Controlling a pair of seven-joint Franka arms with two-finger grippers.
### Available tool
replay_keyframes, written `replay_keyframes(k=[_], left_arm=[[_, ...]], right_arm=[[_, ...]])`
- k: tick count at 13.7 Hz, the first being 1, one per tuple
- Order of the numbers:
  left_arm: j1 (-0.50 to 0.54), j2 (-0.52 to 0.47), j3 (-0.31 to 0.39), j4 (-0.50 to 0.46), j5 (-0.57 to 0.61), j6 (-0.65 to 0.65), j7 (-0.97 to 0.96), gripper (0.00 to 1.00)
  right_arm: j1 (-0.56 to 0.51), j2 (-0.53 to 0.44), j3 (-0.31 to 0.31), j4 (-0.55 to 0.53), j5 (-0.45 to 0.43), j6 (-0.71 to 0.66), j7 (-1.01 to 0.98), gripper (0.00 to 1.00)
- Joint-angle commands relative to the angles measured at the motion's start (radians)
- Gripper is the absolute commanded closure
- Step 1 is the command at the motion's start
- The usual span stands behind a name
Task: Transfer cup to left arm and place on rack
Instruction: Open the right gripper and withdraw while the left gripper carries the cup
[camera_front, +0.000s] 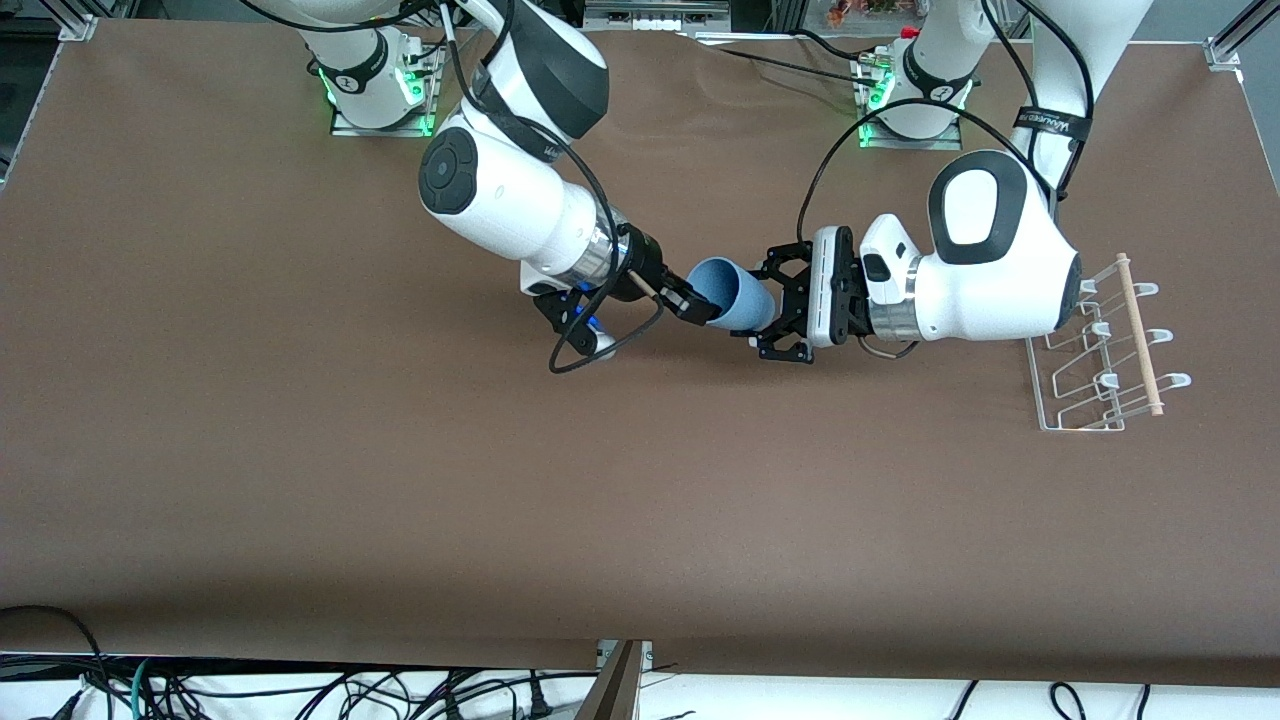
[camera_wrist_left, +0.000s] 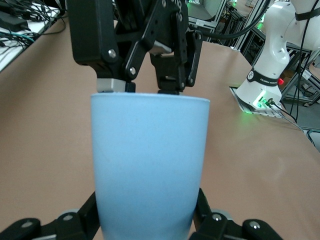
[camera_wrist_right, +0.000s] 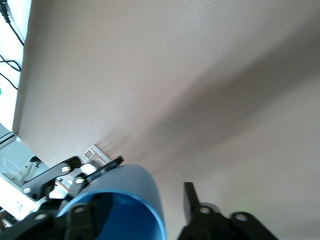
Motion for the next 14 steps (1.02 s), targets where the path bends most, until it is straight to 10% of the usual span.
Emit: replay_keyframes(k=[1, 7, 14], left_arm=[[0.008, -0.053, 0.007, 0.005, 0.129, -0.074, -0.075, 1.0], [0.011, -0.059, 0.019, 0.085, 0.536, -0.281, -0.271, 1.0], [0.016, -0.049, 0.032, 0.094, 1.085, -0.336, -0.377, 1.0]], right_arm=[[-0.103, -0.036, -0.003, 0.016, -0.025, -0.17, -0.061, 0.01], [-0.373, -0.125, -0.004, 0.017, -0.014, -0.583, -0.398, 0.01], [-0.558, -0.185, -0.064, 0.017, -0.107, -0.703, -0.644, 0.01]])
